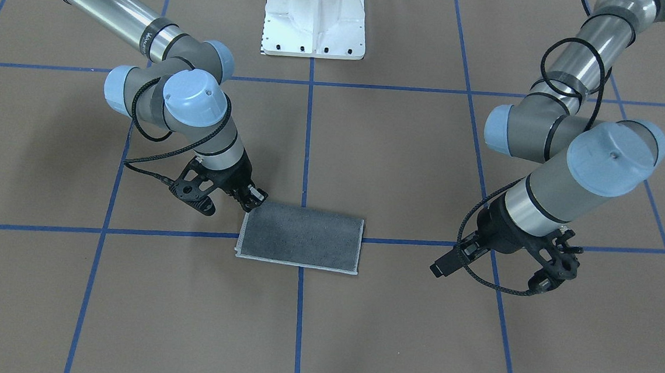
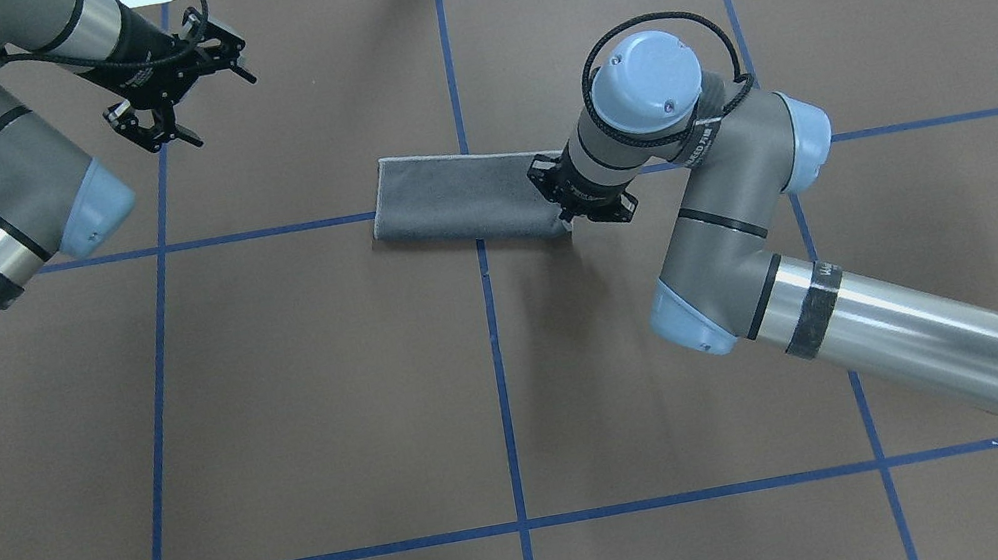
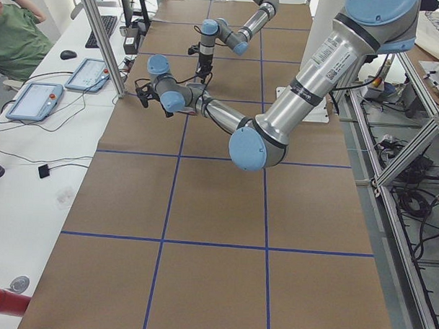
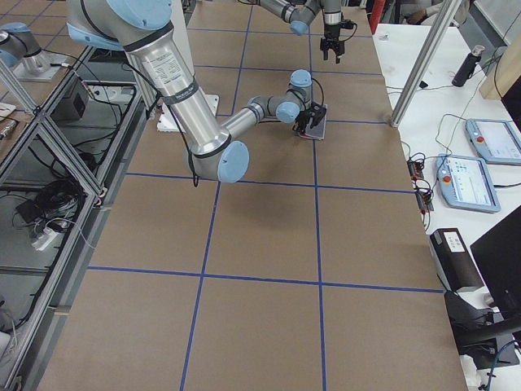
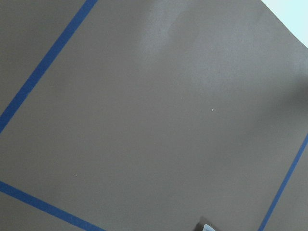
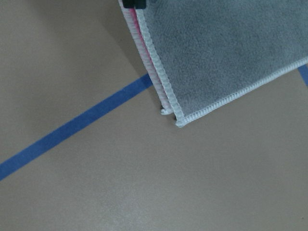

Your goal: Fold towel twice with both arms

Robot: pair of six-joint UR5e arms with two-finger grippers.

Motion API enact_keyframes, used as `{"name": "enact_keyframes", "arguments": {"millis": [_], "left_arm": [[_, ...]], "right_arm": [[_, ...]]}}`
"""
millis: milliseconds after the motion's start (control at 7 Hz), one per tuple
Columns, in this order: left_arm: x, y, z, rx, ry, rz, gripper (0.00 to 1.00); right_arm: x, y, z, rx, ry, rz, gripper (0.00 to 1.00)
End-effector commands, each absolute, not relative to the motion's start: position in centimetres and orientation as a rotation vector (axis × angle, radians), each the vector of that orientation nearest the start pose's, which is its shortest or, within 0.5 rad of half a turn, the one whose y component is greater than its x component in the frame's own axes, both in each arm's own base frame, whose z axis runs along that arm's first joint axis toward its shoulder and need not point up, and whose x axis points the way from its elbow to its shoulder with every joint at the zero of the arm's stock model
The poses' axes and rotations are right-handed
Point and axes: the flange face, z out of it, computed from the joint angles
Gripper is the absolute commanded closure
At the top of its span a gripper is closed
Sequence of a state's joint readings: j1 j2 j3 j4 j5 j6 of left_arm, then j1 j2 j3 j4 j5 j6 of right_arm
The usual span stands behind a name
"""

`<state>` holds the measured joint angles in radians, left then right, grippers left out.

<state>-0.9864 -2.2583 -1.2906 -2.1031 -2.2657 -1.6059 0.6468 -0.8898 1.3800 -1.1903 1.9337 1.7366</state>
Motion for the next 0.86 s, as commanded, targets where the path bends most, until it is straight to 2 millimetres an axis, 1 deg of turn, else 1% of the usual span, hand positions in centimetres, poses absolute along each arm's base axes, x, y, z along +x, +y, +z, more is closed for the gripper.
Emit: {"name": "enact_keyframes", "arguments": {"millis": [0, 143, 286, 429, 571, 714], "left_arm": [[35.6, -66.5, 29.8, -0.157, 1.11, -0.588, 0.0], [35.5, -66.5, 29.8, -0.156, 1.11, -0.59, 0.0], [35.6, -66.5, 29.8, -0.157, 1.11, -0.588, 0.0], [35.6, -66.5, 29.8, -0.156, 1.109, -0.589, 0.0], [35.6, -66.5, 29.9, -0.158, 1.107, -0.592, 0.0], [35.6, -66.5, 30.1, -0.157, 1.105, -0.594, 0.0]], "right_arm": [[-53.4, -53.1, 28.6, -0.143, -0.945, 0.588, 1.0], [-53.0, -52.9, 28.2, -0.17, -0.959, 0.574, 1.0], [-52.2, -52.0, 27.8, -0.2, -0.977, 0.552, 1.0], [-50.5, -50.2, 28.0, -0.24, -0.995, 0.523, 1.0], [-48.3, -48.0, 27.9, -0.269, -1.015, 0.497, 1.0], [-47.9, -45.6, 26.5, -0.294, -1.025, 0.462, 1.0]]}}
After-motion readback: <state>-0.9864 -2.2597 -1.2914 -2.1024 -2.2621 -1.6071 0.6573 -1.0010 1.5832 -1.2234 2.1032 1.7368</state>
